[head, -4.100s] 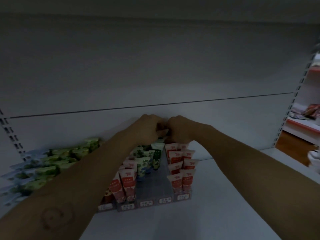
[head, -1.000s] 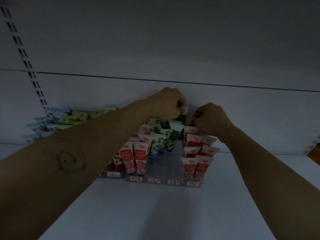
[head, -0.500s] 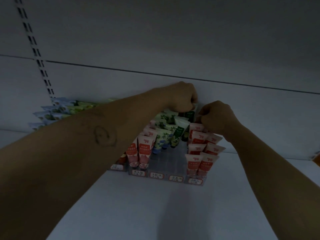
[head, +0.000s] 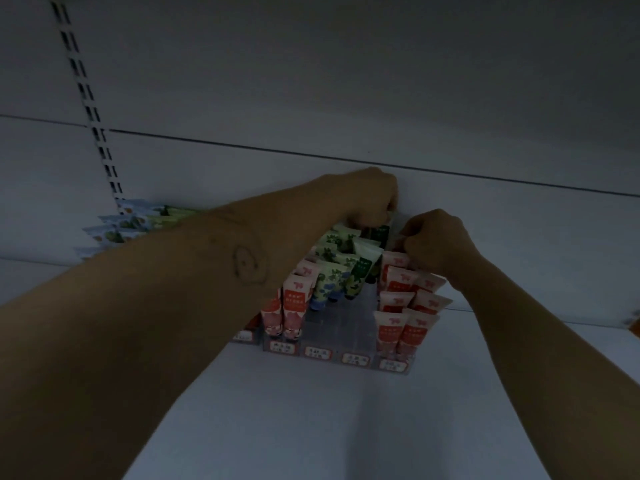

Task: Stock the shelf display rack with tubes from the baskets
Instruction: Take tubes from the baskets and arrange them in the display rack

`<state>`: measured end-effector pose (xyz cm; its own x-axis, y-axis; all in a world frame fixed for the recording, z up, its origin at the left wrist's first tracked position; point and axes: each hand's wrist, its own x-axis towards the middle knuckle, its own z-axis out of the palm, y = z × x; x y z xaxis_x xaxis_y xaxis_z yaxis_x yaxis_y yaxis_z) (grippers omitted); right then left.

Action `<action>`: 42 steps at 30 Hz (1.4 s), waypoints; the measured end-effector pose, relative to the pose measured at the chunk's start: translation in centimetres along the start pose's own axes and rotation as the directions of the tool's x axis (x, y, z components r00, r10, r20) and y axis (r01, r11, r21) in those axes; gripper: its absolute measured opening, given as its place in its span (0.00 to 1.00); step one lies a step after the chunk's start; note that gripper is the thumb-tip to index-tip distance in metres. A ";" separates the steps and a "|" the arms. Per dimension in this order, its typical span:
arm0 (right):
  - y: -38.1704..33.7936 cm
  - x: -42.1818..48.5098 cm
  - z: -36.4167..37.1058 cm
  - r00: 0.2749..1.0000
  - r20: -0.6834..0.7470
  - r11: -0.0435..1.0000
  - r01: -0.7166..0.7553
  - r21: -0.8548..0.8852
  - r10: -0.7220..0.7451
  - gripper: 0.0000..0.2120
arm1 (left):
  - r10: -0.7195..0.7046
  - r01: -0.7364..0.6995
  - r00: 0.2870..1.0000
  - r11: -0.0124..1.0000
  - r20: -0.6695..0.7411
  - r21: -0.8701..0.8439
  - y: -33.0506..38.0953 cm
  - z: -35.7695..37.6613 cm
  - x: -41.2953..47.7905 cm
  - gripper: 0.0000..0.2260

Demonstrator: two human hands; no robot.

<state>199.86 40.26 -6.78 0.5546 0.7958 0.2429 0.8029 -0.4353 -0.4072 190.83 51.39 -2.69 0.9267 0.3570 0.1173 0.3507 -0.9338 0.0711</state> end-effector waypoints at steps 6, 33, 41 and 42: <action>-0.1 -0.2 0.0 1.000 -0.011 1.000 0.013 -0.007 -0.013 0.09 | 0.004 -0.008 0.999 0.997 -0.045 -0.071 -0.8 0.5 -0.3 0.16; -0.1 -0.5 -0.2 1.000 0.000 1.000 0.007 0.023 -0.007 0.10 | -0.032 0.020 0.973 0.998 -0.227 -0.053 -1.5 0.9 -1.7 0.10; -0.1 -0.5 -0.1 1.000 -0.004 0.999 -0.005 0.044 0.005 0.09 | -0.053 0.018 0.975 0.986 -0.215 -0.163 -1.7 0.7 -1.3 0.08; -0.1 -0.5 -0.1 1.000 -0.006 0.999 -0.008 0.053 0.008 0.09 | -0.050 0.016 0.980 0.985 -0.193 -0.172 -1.6 0.7 -1.2 0.08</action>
<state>199.55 39.85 -6.79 0.5624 0.7897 0.2450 0.7860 -0.4185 -0.4550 189.28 52.46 -3.62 0.8646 0.4008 0.3031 0.3370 -0.9099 0.2421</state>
